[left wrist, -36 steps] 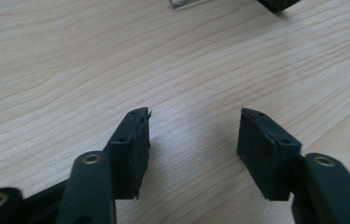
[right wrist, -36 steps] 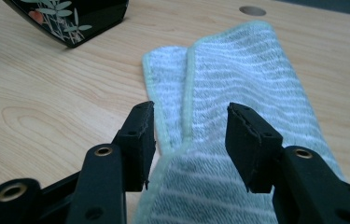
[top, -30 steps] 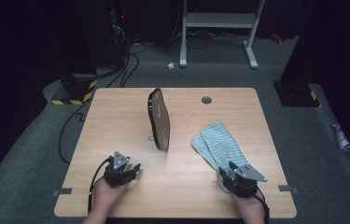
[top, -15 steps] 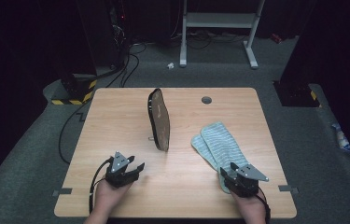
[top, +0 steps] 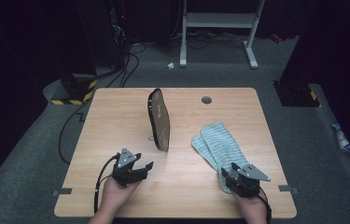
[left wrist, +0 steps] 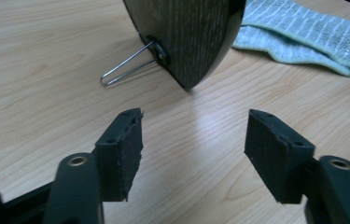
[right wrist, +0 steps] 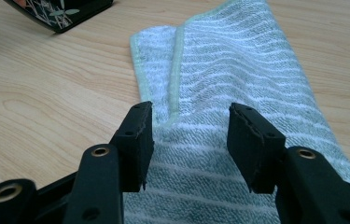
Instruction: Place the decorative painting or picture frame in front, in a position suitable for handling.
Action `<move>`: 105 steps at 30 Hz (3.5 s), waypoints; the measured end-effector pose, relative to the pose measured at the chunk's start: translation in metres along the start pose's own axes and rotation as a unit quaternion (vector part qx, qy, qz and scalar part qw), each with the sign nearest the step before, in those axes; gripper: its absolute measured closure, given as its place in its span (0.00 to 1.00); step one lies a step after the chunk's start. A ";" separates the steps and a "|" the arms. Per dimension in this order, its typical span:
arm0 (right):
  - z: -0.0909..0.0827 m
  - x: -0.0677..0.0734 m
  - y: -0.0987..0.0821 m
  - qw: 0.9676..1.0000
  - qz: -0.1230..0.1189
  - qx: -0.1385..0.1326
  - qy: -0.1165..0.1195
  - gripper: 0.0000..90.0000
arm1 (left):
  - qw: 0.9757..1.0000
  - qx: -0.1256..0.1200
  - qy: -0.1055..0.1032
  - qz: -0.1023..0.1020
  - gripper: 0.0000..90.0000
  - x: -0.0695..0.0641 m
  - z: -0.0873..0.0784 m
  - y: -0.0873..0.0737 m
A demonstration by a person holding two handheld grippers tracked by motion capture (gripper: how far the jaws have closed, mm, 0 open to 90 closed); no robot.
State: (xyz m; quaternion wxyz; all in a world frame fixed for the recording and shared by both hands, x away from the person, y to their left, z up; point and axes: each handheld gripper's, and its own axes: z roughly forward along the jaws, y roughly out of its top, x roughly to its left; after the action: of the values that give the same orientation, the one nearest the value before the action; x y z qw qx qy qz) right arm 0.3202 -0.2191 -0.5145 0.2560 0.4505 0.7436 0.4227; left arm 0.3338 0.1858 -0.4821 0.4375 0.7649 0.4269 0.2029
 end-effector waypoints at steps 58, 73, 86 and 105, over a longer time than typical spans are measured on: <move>-0.001 0.000 -0.004 1.000 0.000 0.002 0.003 0.54 | 0.999 -0.016 0.045 0.000 0.65 -0.017 0.037 0.068; -0.001 0.000 -0.003 1.000 -0.001 0.002 0.004 0.54 | 0.999 -0.016 0.049 0.002 0.70 -0.014 0.032 0.065; -0.001 0.000 -0.003 1.000 -0.003 0.001 0.003 0.54 | 0.999 -0.018 0.049 0.004 0.77 -0.005 0.019 0.056; 0.001 0.003 -0.004 1.000 -0.005 0.004 0.004 0.54 | 0.999 -0.022 0.041 0.007 0.64 0.004 0.012 0.043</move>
State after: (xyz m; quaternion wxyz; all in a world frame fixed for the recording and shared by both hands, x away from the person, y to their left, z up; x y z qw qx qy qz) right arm 0.3179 -0.2167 -0.5184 0.2531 0.4458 0.7489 0.4199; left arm 0.3649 0.1725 -0.4530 0.4351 0.7493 0.4341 0.2466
